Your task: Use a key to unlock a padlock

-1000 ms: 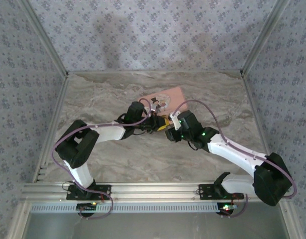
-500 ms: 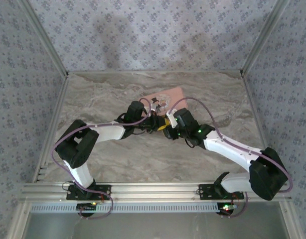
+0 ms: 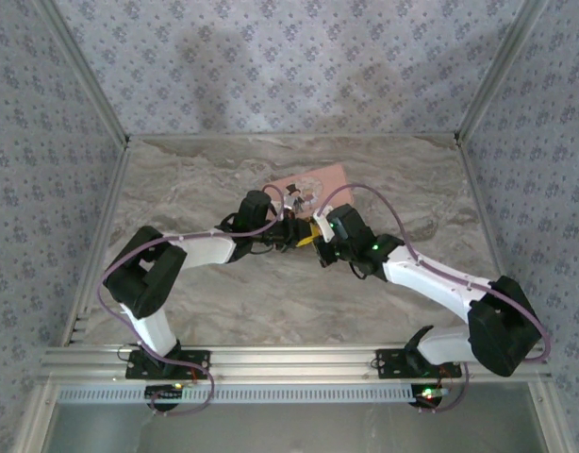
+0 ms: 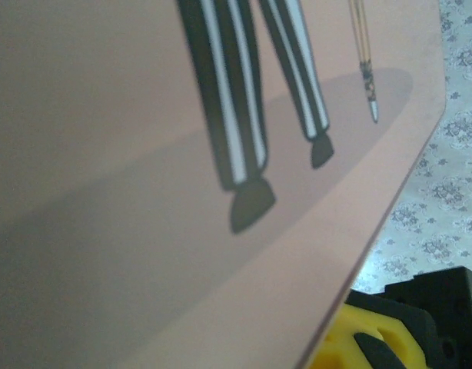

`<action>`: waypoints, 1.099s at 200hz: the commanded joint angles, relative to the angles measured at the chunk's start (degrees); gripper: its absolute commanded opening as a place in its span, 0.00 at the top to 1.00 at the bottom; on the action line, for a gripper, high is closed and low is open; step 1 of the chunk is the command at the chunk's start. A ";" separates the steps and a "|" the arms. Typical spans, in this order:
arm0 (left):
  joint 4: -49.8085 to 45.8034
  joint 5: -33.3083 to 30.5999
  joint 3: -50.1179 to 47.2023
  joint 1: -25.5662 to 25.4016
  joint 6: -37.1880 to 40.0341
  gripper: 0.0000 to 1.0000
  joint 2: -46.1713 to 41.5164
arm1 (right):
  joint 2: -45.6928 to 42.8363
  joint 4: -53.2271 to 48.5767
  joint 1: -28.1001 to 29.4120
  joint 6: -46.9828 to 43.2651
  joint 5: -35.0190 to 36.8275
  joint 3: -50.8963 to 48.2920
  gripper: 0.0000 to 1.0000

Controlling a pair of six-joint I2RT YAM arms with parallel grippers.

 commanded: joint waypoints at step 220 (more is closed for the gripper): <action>-7.32 -3.74 -3.34 -1.40 3.57 0.80 -1.14 | 2.50 11.01 -3.19 10.23 -15.11 -10.62 1.00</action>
